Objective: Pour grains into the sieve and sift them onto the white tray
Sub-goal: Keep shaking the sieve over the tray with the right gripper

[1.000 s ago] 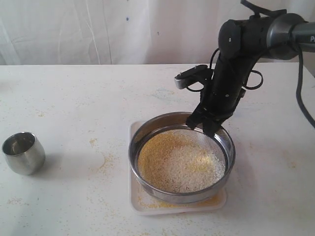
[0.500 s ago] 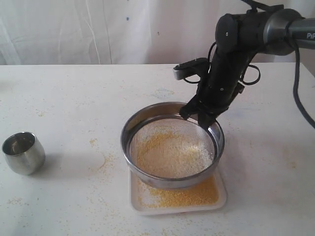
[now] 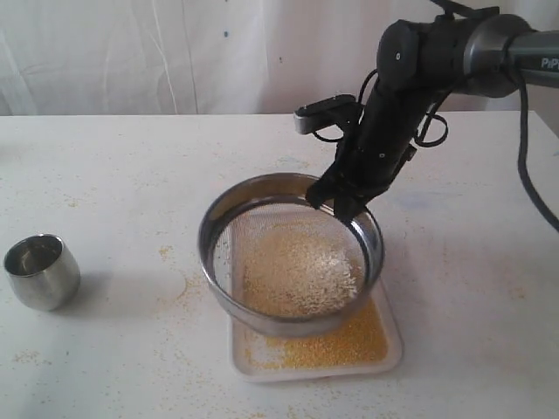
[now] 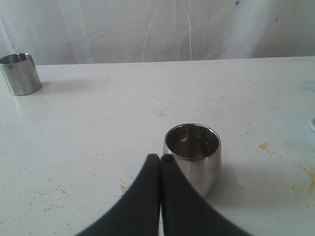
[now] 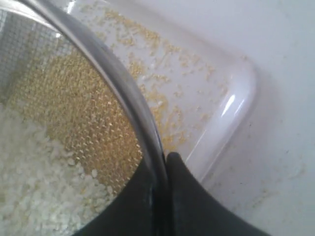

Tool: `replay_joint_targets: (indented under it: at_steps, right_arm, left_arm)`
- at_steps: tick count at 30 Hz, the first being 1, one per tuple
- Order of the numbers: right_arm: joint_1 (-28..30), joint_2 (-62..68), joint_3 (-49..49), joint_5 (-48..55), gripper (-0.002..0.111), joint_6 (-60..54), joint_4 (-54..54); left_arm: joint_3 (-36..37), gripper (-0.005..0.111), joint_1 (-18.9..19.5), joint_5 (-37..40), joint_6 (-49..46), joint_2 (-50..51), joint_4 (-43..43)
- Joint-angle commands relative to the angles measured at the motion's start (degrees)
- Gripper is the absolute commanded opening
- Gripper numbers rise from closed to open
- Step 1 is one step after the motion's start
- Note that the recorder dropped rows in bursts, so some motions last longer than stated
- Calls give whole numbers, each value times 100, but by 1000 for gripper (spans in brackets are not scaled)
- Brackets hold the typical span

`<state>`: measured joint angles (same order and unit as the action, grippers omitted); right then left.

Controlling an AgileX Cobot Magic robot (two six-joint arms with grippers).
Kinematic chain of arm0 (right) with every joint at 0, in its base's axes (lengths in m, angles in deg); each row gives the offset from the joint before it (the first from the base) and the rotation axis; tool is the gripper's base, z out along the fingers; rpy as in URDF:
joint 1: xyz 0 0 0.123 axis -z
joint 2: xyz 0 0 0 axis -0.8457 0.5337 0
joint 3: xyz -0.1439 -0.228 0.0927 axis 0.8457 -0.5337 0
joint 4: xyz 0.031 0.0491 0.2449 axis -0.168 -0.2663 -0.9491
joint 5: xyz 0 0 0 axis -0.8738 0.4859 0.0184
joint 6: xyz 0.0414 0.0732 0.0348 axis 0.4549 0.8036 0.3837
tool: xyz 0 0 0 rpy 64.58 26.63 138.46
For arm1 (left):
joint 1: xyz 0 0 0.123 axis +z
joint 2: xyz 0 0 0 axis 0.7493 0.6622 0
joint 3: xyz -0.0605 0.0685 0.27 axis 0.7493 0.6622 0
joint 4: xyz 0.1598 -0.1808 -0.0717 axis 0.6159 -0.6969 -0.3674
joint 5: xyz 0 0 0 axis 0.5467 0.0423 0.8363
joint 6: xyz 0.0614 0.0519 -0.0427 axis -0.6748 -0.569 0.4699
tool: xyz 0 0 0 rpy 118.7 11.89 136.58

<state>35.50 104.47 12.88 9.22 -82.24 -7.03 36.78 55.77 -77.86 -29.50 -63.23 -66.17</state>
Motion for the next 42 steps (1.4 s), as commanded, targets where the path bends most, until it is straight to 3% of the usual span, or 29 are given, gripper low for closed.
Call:
replay_joint_targets:
  at_steps: [1,3,4,5,6,8,11,14,15,18,21,22,24,25,28,29,31,32,35,36,39,40,42]
  right_arm:
    - [-50,-63,0,32,0,1433,891]
    - [-124,-51,0,757,0,-892,153]
    - [-113,-41,0,536,0,-390,353]
    - [-72,-41,0,-23,0,1315,604]
    - [-69,-41,0,8,0,1051,346]
    - [-144,-28,0,690,0,-1330,-565]
    - [-90,-28,0,-215,0,1169,-43]
    - [-206,-28,0,502,0,-1173,-616]
    - [-207,-25,0,471,0,-949,-357]
    - [-169,-15,0,-178,0,1403,519]
    - [-243,-15,0,732,0,-1232,-108]
    - [-243,-15,0,696,0,-967,46]
    - [-163,-15,0,-13,0,1146,645]
    - [-163,-15,0,-50,0,1241,579]
    - [-234,-15,0,645,0,-1101,-81]
    - [-234,-15,0,497,0,-741,106]
    - [-183,-15,0,-142,0,1253,600]
    - [-182,-15,0,-160,0,1405,553]
    - [-239,-15,0,662,0,-1116,-372]
    - [-239,-15,0,660,0,-1008,-299]
    - [-175,-15,0,-145,0,1313,296]
    - [-175,-15,0,-28,0,1091,123]
    - [-223,-15,0,552,0,-609,-581]
  left_arm:
    - [17,0,4,15,0,-28,-47]
    - [17,0,4,15,0,-28,-47]
    - [17,0,4,15,0,-28,-47]
    - [17,0,4,15,0,-28,-47]
    - [17,0,4,15,0,-28,-47]
    - [17,0,4,15,9,-28,-47]
    - [17,0,4,15,9,-28,-47]
    - [17,0,4,15,9,-28,-47]
    - [17,0,4,15,9,-28,-47]
    - [17,0,4,15,9,-28,-47]
    - [17,0,4,15,9,-28,-47]
    - [17,0,4,15,9,-28,-47]
    - [17,0,4,15,9,-28,-47]
    - [17,0,4,15,9,-28,-47]
    - [17,0,4,15,9,-28,-47]
    - [17,0,4,15,9,-28,-47]
    - [17,0,4,15,9,-28,-47]
    - [17,0,4,15,9,-28,-47]
    - [17,0,4,15,9,-28,-47]
    - [17,0,4,15,9,-28,-47]
    - [17,0,4,15,9,-28,-47]
    - [17,0,4,15,9,-28,-47]
    - [17,0,4,15,9,-28,-47]
